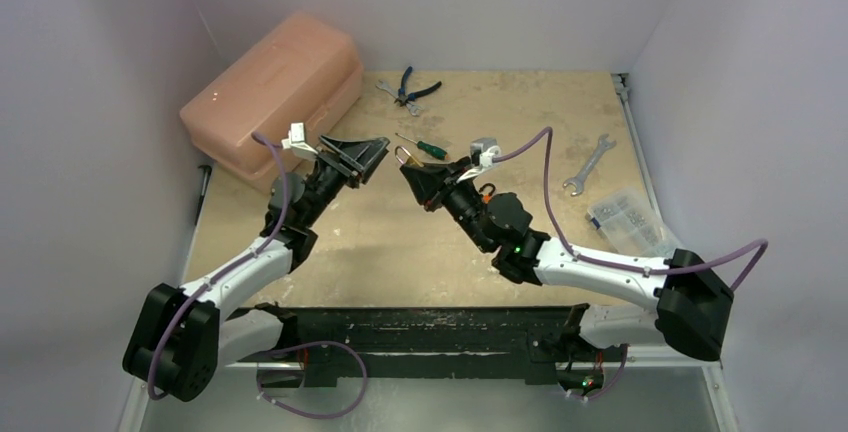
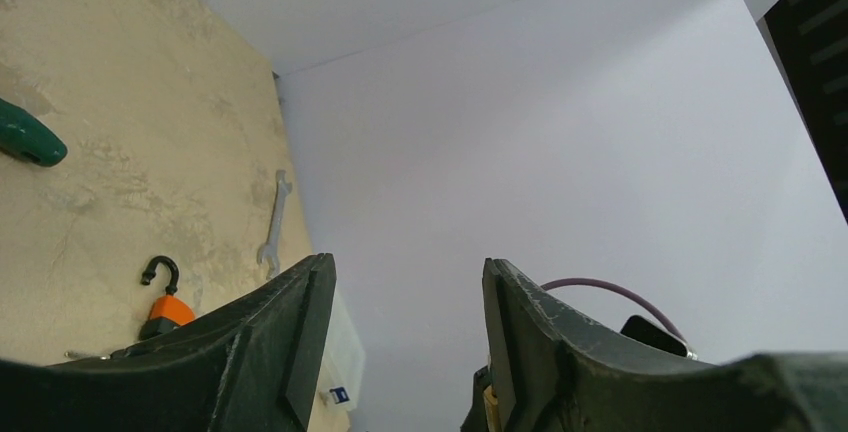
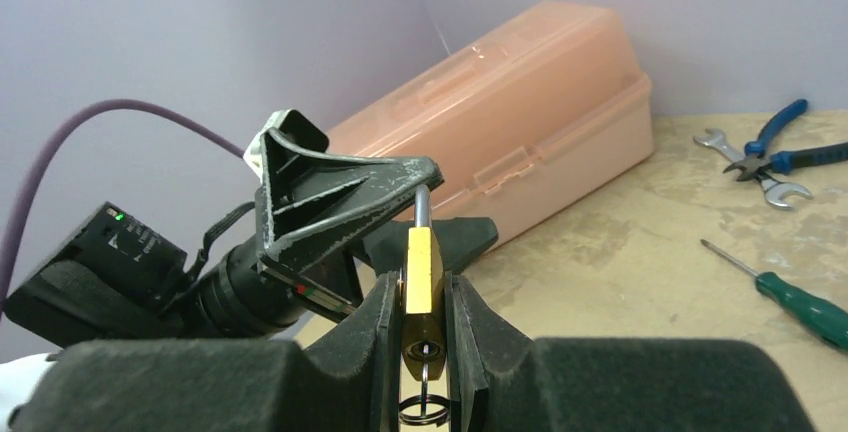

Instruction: Unlock with the key

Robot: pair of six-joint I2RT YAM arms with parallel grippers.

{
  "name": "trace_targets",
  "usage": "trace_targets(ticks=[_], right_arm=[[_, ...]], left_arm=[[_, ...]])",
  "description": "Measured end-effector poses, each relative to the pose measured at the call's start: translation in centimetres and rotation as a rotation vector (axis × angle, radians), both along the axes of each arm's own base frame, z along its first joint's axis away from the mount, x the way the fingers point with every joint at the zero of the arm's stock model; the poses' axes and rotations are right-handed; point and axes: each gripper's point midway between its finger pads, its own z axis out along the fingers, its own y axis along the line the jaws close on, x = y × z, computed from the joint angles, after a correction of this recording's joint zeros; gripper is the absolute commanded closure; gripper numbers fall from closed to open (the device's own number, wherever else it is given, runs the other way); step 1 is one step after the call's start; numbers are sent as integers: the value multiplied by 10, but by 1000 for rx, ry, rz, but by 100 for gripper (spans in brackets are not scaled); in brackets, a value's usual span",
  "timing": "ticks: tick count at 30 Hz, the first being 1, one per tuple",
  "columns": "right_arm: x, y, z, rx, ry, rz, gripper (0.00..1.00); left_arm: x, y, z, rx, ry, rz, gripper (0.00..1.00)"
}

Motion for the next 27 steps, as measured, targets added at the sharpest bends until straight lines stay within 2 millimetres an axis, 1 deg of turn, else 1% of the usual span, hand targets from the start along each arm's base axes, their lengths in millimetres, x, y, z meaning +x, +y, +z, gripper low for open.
trace_targets(ticks=[2,6,13,21,27], right_arm=[[-3,2,1,10,6,20,100],[-6,10,-8,2,34,58,100],[-11,18,-15,10,66,105,100],[-14,22,-15,12,67,129,100],[-10,27,-10,-7,41,127,100]], left_arm=[[-1,-2,1,3,-9,-9,42],[-9,-8,10,-6,-56,-33,43],[-20,-14,23,-12,-121,-56,51],[-24,-19,24,-2,-133,-70,61],[-26,-20,26,-5,-145,-73,72]])
